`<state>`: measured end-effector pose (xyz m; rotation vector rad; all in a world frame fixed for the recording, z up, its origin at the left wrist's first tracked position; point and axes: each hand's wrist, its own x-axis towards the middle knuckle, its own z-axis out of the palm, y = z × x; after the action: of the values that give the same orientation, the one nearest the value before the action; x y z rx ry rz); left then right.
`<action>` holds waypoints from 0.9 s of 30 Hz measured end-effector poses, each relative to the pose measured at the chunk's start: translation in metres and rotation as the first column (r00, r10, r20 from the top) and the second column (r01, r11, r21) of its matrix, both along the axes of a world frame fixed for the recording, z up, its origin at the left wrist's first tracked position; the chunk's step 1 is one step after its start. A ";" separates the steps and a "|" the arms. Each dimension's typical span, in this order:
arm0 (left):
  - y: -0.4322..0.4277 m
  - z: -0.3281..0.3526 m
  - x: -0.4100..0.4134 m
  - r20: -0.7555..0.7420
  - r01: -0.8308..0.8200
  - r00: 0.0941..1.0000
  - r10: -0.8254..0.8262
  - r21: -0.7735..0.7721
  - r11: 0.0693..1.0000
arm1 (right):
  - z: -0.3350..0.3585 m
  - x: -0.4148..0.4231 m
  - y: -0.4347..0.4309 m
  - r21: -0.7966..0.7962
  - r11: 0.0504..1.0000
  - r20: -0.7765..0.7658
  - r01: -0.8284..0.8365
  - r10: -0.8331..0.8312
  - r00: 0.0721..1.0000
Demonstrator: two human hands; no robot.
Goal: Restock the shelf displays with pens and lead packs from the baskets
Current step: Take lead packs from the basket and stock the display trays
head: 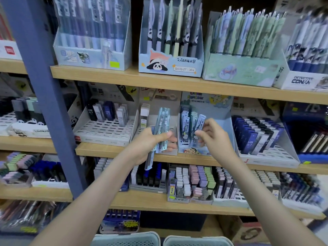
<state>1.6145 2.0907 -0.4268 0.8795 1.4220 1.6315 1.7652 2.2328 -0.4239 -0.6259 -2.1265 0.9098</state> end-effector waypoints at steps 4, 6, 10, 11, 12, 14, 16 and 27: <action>0.004 -0.007 0.004 -0.011 -0.014 1.000 0.014 0.008 1.000 | -0.008 -0.010 0.001 -0.036 0.998 0.004 0.052 -0.052 0.999; 0.006 -0.010 0.003 -0.020 -0.018 1.000 0.018 0.003 1.000 | -0.009 -0.014 0.003 -0.020 0.997 0.000 0.072 -0.072 0.997; 0.006 -0.012 0.001 -0.013 -0.026 1.000 0.026 0.002 1.000 | -0.009 -0.019 0.005 0.015 0.996 0.035 0.092 -0.092 0.995; 0.006 -0.012 0.001 -0.017 -0.028 0.999 0.028 0.002 1.000 | -0.009 -0.019 0.006 0.037 0.996 0.052 0.087 -0.089 0.995; 0.006 -0.012 0.001 -0.020 -0.030 0.999 0.030 0.004 1.000 | -0.009 -0.019 0.006 0.058 0.995 0.069 0.081 -0.085 0.994; 0.005 -0.012 0.001 -0.008 -0.037 0.999 0.037 0.014 0.999 | -0.005 -0.019 0.005 0.103 0.992 0.110 0.070 -0.082 0.991; 0.004 -0.012 0.000 0.004 -0.045 0.999 0.045 0.021 0.999 | -0.001 -0.021 0.003 0.169 0.983 0.170 0.064 -0.094 0.981; -0.004 -0.008 -0.001 0.000 -0.011 1.000 0.011 0.038 0.999 | 0.004 -0.034 0.006 0.222 0.973 0.307 0.067 -0.135 0.942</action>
<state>1.6134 2.0867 -0.4349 0.8956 1.4022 1.6718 1.7310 2.2387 -0.4196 -0.8100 -2.4118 0.5444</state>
